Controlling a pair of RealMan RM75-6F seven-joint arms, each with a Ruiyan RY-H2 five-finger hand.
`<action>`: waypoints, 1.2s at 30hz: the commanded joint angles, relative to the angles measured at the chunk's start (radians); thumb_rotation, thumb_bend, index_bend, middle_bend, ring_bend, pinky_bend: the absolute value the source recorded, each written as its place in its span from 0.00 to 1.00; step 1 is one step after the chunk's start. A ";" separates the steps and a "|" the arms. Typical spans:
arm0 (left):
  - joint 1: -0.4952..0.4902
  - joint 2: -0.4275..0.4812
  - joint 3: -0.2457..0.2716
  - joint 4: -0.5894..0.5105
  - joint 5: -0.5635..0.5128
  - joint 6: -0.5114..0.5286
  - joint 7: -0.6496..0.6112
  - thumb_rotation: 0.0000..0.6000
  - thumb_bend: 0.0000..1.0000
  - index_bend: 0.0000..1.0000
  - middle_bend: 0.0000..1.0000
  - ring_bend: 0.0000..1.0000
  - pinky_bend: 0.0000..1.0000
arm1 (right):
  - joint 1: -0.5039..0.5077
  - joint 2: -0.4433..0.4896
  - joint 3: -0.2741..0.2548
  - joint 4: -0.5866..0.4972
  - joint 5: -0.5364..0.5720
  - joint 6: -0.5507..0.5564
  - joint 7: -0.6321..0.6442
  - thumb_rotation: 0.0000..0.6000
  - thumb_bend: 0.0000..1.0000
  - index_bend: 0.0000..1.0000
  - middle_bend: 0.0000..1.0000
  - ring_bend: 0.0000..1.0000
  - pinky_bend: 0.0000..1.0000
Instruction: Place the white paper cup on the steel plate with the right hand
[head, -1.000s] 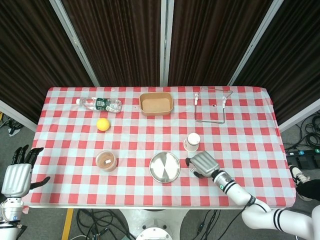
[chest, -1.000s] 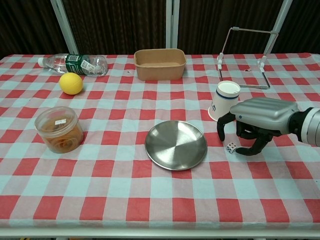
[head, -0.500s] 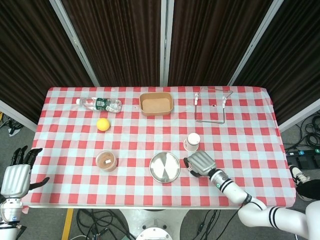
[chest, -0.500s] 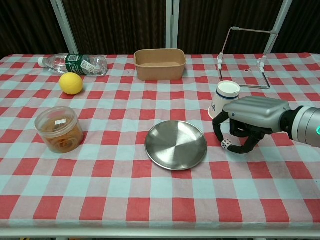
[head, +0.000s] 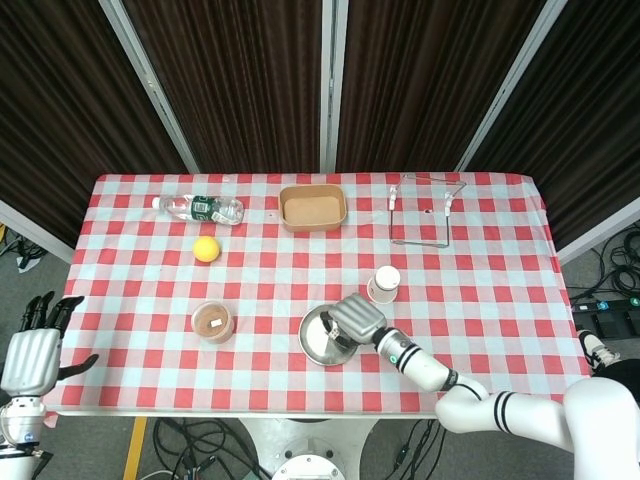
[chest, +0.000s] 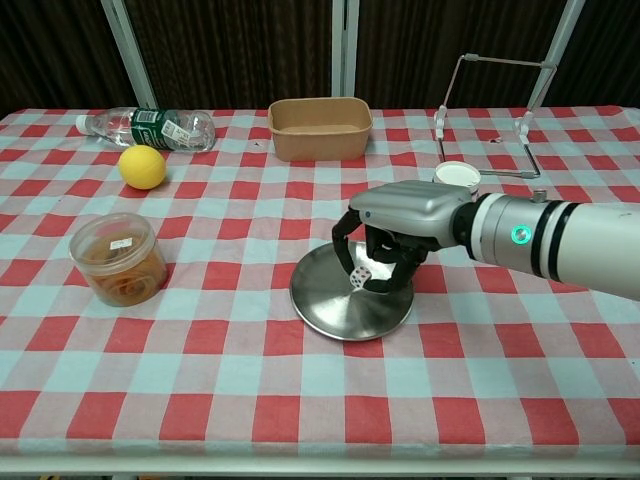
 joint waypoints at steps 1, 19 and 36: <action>0.002 -0.001 0.001 0.003 -0.001 0.002 -0.003 1.00 0.07 0.16 0.16 0.02 0.02 | 0.023 -0.027 -0.003 0.018 0.030 -0.017 -0.042 1.00 0.29 0.44 0.95 0.92 0.92; 0.004 -0.001 0.001 0.008 0.005 0.002 -0.013 1.00 0.07 0.16 0.16 0.02 0.02 | -0.202 0.278 0.053 -0.219 0.023 0.370 0.212 1.00 0.14 0.13 0.28 0.09 0.23; -0.006 0.010 -0.001 -0.031 0.011 -0.001 0.026 1.00 0.07 0.16 0.16 0.02 0.02 | -0.159 0.167 0.059 0.037 0.185 0.082 0.452 1.00 0.12 0.13 0.18 0.00 0.10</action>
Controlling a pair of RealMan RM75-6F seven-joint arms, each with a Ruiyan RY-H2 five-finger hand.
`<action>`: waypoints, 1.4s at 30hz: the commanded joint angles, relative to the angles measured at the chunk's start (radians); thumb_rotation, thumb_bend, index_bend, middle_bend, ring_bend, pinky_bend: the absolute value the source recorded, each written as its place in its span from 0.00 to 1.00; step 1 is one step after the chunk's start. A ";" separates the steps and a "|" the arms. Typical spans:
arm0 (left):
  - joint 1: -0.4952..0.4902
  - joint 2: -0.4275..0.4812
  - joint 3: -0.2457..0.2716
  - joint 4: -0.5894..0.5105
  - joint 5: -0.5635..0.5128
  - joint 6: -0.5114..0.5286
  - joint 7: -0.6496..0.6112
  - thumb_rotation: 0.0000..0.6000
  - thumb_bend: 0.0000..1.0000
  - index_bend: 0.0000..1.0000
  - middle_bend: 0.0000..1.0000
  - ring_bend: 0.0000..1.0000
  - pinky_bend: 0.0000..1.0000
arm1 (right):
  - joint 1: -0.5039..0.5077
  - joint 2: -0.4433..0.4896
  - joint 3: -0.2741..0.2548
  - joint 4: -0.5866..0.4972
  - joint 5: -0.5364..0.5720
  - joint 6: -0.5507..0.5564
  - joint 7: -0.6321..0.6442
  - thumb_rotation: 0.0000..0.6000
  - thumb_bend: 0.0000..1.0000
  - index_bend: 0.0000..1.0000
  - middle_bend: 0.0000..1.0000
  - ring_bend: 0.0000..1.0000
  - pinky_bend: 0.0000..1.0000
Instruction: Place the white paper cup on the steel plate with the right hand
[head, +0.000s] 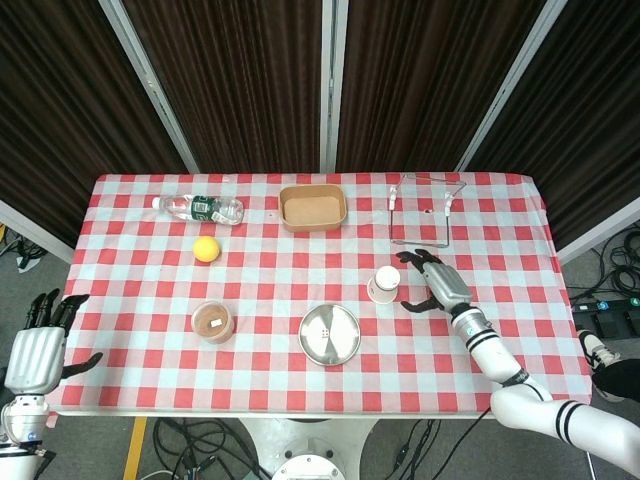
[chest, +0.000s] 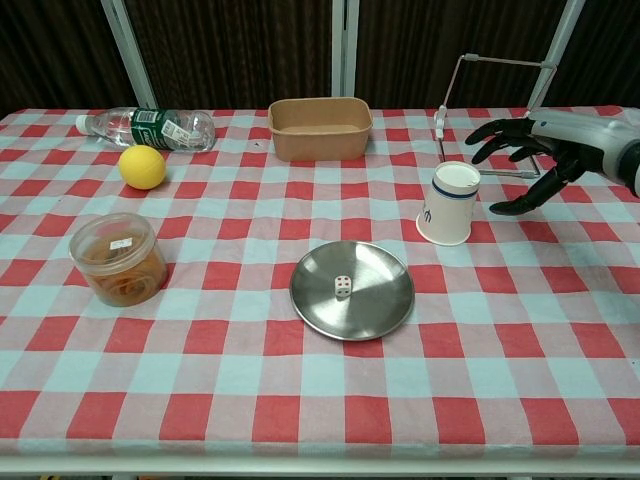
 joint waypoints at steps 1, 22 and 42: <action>0.001 0.003 0.001 -0.004 -0.003 -0.001 0.001 1.00 0.07 0.16 0.16 0.02 0.02 | 0.021 -0.056 0.012 0.067 -0.008 -0.035 0.069 1.00 0.12 0.13 0.18 0.00 0.10; 0.003 0.013 0.005 -0.009 -0.008 -0.010 -0.022 1.00 0.07 0.16 0.16 0.02 0.02 | 0.035 -0.131 0.054 0.135 -0.103 -0.018 0.266 1.00 0.28 0.59 0.31 0.05 0.10; 0.006 0.009 0.009 -0.002 -0.016 -0.019 -0.032 1.00 0.07 0.16 0.16 0.02 0.02 | 0.121 -0.210 -0.088 0.088 -0.418 0.065 0.371 1.00 0.28 0.59 0.31 0.05 0.08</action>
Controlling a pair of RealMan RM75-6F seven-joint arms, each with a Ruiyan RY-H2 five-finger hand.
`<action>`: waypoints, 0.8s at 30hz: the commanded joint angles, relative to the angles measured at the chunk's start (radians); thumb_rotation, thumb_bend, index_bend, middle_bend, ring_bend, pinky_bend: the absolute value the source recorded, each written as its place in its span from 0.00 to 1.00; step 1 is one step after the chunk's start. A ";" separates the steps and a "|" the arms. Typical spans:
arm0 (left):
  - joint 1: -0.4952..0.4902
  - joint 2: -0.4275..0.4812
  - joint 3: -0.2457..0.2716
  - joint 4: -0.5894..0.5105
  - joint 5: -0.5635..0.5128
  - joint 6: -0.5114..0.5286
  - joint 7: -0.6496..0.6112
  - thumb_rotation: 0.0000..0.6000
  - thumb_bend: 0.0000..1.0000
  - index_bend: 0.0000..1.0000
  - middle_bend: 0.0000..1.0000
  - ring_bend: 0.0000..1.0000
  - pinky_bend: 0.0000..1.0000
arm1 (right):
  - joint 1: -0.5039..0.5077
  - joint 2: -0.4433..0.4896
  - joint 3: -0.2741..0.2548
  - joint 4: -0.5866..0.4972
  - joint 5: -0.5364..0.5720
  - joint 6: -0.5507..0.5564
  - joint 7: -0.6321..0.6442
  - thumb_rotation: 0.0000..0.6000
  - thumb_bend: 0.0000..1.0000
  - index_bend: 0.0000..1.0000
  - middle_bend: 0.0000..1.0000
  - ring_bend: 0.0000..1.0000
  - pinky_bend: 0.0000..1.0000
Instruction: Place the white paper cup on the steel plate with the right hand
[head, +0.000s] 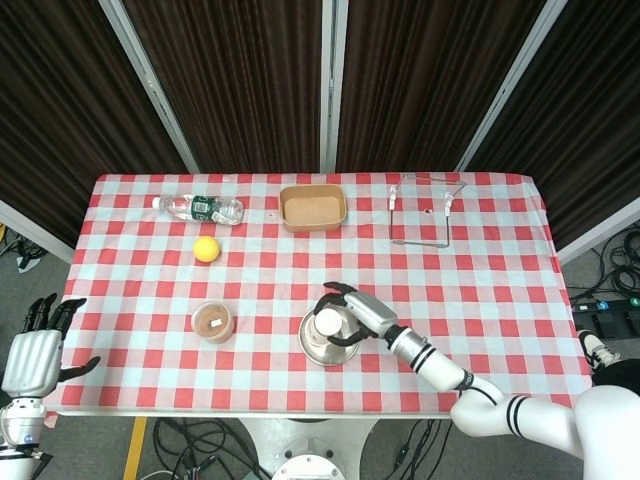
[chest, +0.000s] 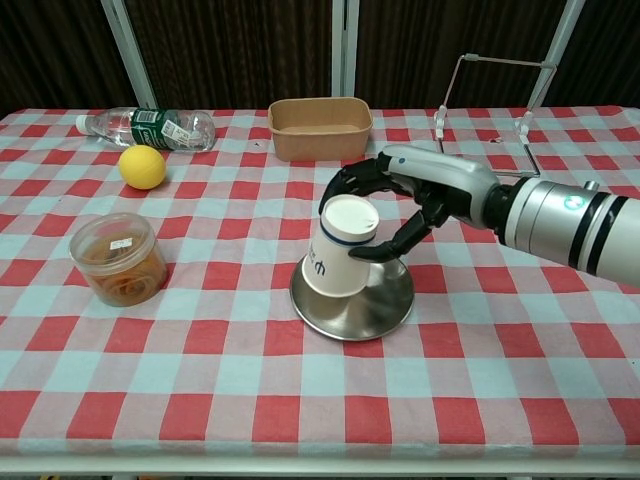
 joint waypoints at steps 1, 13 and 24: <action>0.000 -0.001 0.000 0.002 0.001 0.001 -0.003 1.00 0.07 0.16 0.16 0.02 0.02 | 0.013 -0.026 -0.009 0.027 0.007 -0.003 -0.033 1.00 0.28 0.59 0.31 0.05 0.07; 0.001 -0.007 0.000 0.012 -0.001 -0.003 -0.014 1.00 0.07 0.16 0.16 0.02 0.02 | 0.019 -0.038 -0.040 0.032 0.019 0.005 -0.120 1.00 0.28 0.59 0.31 0.05 0.07; 0.001 -0.013 0.000 0.020 0.001 -0.002 -0.020 1.00 0.07 0.16 0.16 0.02 0.02 | 0.012 -0.051 -0.012 0.076 0.093 0.004 -0.137 1.00 0.28 0.59 0.31 0.05 0.07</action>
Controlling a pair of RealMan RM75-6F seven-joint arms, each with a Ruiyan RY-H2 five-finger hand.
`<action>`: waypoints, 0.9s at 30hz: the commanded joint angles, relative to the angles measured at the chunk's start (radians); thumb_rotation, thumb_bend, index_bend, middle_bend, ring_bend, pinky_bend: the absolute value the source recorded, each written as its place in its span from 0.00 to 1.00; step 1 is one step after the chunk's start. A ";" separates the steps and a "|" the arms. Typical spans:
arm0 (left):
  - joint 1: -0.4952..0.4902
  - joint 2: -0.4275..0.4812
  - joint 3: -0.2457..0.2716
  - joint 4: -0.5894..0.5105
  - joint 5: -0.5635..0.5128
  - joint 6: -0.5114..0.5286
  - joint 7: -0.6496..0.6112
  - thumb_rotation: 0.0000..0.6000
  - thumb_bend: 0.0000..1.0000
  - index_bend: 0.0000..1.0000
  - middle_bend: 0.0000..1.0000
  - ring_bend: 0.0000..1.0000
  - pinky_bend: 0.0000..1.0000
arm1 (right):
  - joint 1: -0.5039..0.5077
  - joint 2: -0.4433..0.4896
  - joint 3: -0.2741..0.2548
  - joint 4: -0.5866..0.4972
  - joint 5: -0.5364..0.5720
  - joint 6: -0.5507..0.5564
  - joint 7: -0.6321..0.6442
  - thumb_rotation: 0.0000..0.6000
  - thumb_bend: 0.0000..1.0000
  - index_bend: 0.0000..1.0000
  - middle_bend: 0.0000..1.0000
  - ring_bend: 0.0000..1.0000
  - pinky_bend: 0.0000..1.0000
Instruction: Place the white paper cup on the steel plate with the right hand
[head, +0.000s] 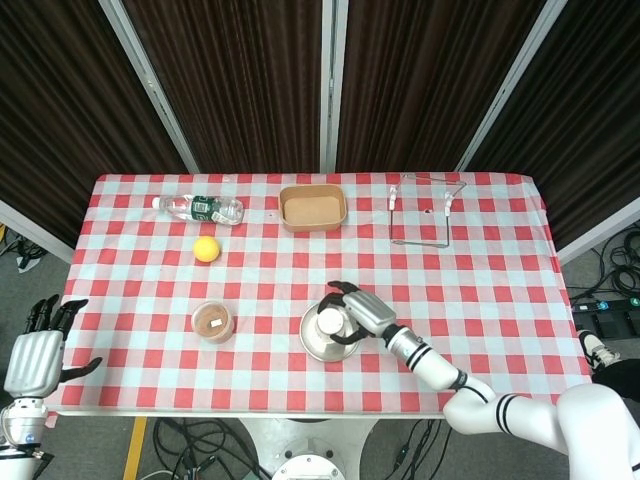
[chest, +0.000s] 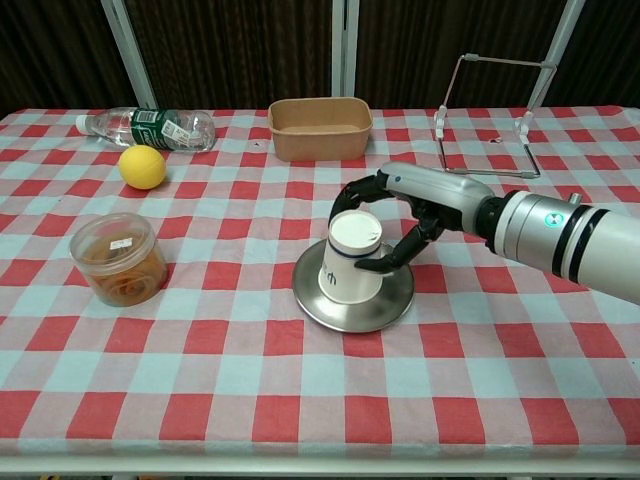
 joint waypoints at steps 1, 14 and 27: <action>0.001 -0.001 0.000 0.002 0.001 0.001 -0.002 1.00 0.07 0.16 0.16 0.02 0.02 | -0.003 0.002 -0.002 -0.008 0.000 0.004 0.011 1.00 0.28 0.59 0.31 0.05 0.07; 0.004 0.002 -0.001 -0.001 -0.004 0.003 -0.001 1.00 0.07 0.16 0.16 0.02 0.02 | -0.001 0.003 -0.002 -0.011 0.016 0.008 -0.008 1.00 0.28 0.60 0.31 0.05 0.07; 0.004 0.005 -0.001 -0.005 -0.003 0.003 0.003 1.00 0.07 0.16 0.16 0.02 0.02 | 0.006 0.007 0.007 -0.008 0.038 -0.004 -0.013 1.00 0.28 0.60 0.31 0.05 0.07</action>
